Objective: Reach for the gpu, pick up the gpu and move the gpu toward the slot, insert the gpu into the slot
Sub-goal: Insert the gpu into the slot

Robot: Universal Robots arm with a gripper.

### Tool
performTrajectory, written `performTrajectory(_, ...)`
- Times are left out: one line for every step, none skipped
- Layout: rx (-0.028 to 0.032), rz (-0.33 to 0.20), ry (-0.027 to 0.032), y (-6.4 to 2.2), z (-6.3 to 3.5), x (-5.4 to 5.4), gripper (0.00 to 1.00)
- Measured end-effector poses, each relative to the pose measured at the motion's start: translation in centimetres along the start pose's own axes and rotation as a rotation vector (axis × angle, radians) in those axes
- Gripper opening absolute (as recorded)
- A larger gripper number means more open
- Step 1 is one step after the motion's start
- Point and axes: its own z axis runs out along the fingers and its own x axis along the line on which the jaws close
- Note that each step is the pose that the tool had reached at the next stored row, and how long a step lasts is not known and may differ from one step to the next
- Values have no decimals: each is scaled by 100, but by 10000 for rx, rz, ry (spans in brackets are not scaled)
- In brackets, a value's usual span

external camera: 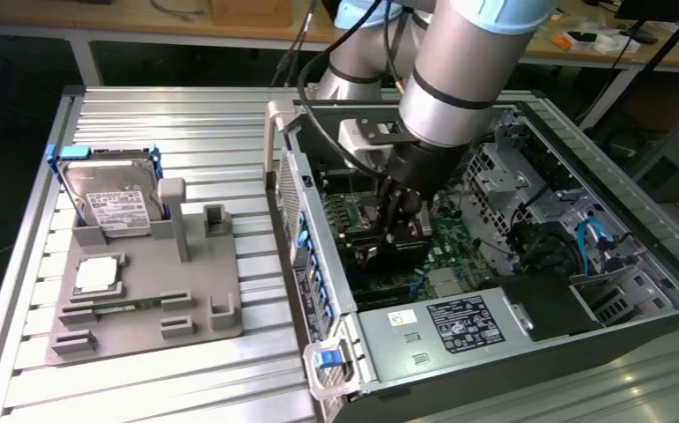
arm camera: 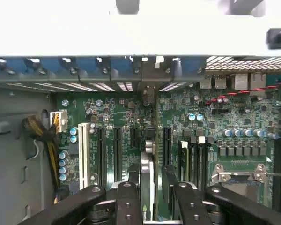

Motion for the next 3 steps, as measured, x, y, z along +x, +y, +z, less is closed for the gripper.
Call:
performTrajectory(67,-1,-2,16,-144,-6,14)
performTrajectory(67,-1,0,16,-145,-6,11)
performTrajectory(67,-1,-1,16,-145,-6,11)
